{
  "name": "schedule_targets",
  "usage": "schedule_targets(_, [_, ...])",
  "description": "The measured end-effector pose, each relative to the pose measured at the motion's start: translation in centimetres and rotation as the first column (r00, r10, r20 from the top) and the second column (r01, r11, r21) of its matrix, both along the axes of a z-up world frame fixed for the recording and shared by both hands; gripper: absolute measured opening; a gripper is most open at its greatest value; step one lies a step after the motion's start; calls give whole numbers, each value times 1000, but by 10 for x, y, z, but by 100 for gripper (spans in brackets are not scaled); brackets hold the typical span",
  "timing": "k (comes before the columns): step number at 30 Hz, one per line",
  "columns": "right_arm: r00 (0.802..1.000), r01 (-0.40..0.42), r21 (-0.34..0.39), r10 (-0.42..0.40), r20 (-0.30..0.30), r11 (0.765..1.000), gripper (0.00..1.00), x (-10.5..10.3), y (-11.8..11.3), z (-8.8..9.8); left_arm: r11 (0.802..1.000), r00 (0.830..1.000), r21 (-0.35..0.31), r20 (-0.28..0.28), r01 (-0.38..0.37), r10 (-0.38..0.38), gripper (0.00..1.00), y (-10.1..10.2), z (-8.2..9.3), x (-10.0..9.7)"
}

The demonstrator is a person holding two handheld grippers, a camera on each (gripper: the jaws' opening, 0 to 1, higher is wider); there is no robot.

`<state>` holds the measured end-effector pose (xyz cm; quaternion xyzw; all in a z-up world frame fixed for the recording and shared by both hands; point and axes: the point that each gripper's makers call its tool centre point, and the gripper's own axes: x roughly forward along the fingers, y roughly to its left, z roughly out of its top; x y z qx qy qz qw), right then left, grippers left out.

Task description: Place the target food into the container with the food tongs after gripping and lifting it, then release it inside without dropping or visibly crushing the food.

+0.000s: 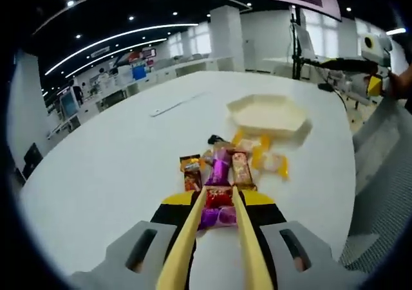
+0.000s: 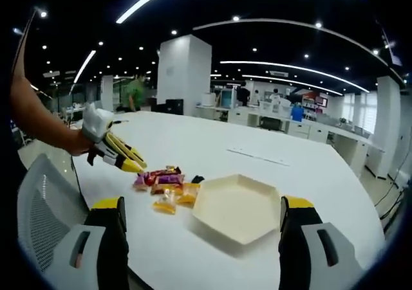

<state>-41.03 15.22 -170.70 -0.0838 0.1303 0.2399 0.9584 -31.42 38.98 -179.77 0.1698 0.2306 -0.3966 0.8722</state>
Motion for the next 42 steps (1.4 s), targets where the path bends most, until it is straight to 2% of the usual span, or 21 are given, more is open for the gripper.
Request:
schedule_targets(3, [1000,-5,-3,5,-2,1000,97,0,1,0,999,1000,50,1,15,-15,22,6,-6,-6])
schedule_targets(8, [1000,-11,4,11,12,1000,99,0,2,3,995,999,91,-18,-30,32,22,31,-15,-12])
schedule_targets(10, [1000,-5,4,5,8,1000,98,0,1,2,994,999,100,-19,-48,50,22,38,-14,-12])
schedule_targets(11, [1000,-3,7,3,10,1000,98,0,1,3,995,997,71,-22,-73,74,22,39,-8,-10])
schedule_targets(12, [1000,-3,9,3,10,1000,98,0,0,3,996,996,30,-24,-83,83,22,35,-3,-9])
schedule_targets(14, [1000,-6,4,6,8,1000,98,-1,2,2,997,998,30,-6,-68,68,22,25,5,-8])
schedule_targets(15, [1000,-9,2,9,8,1000,98,-1,2,2,999,999,25,2,-40,40,22,14,7,-8])
schedule_targets(17, [1000,-10,-2,10,8,1000,98,-1,2,2,999,1000,51,20,0,-1,22,-2,5,-7])
schedule_targets(20, [1000,-4,1,4,8,1000,98,-1,1,2,999,1000,43,-9,21,-21,22,-18,-4,-7])
schedule_targets(24, [1000,4,0,-4,8,1000,97,-1,-1,2,998,998,64,-56,10,-7,22,-19,-20,-12])
schedule_targets(29, [1000,5,-2,-5,7,1000,97,-1,-1,2,997,998,76,-66,18,-13,22,-6,-20,-21])
schedule_targets(36, [1000,-3,-1,3,3,1000,96,0,0,1,997,997,67,-67,-41,45,23,28,-11,-22])
schedule_targets(38, [1000,-4,0,4,1,1000,96,0,0,1,994,994,74,-70,-81,86,23,36,-10,-19])
schedule_targets(42, [1000,-5,-4,5,-1,1000,96,0,0,0,982,976,18,-104,-188,189,23,32,-2,-10])
